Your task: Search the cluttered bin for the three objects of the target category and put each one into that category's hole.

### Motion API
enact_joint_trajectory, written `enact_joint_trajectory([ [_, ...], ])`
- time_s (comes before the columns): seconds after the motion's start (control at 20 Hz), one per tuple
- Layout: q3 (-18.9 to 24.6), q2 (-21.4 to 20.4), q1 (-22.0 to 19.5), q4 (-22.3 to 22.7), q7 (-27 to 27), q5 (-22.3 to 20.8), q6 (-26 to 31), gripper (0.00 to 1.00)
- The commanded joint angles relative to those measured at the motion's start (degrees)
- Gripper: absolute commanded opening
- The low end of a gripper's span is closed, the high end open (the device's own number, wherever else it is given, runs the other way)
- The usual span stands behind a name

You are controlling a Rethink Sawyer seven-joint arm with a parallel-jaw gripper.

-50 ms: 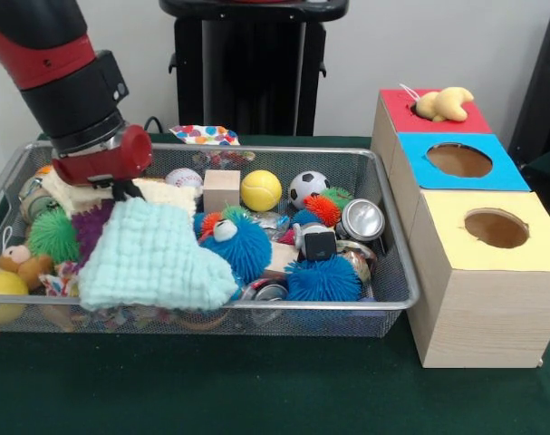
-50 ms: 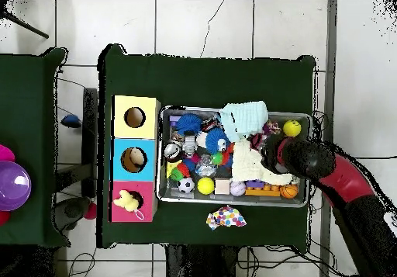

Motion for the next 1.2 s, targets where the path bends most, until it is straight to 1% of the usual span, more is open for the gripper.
enact_joint_trajectory([
  [0.05,6.6,2.9,1.8,6.0,-2.8,-0.9,-2.7,0.00],
  [0.15,6.4,2.9,1.9,6.4,-0.2,0.2,-3.6,0.00],
  [0.5,3.7,1.5,4.1,5.4,-0.9,-2.4,-2.0,0.00],
  [0.55,3.7,1.3,4.2,5.5,-0.8,-2.6,-3.1,1.00],
  [0.75,0.6,-0.4,6.6,4.3,0.0,-4.4,-2.1,1.00],
  [0.8,0.2,-0.9,7.1,4.0,-0.8,-4.9,-1.3,1.00],
  [0.85,-1.2,-2.3,8.4,3.3,-1.3,-6.3,-0.2,1.00],
  [0.9,-1.9,-3.3,8.9,3.2,-1.1,-6.6,0.2,1.00],
  [0.95,-4.0,-5.9,10.4,2.8,-1.8,-8.2,3.1,1.00],
  [1.0,-4.8,-7.6,11.0,2.7,-2.6,-8.9,4.9,1.00],
  [1.05,-5.9,-10.6,12.0,2.6,-3.6,-9.6,8.5,1.00],
  [1.15,-6.8,-14.0,12.4,2.9,-3.8,-9.5,11.1,1.00],
  [1.2,-6.7,-14.9,12.4,3.0,-4.0,-9.3,11.9,1.00],
])
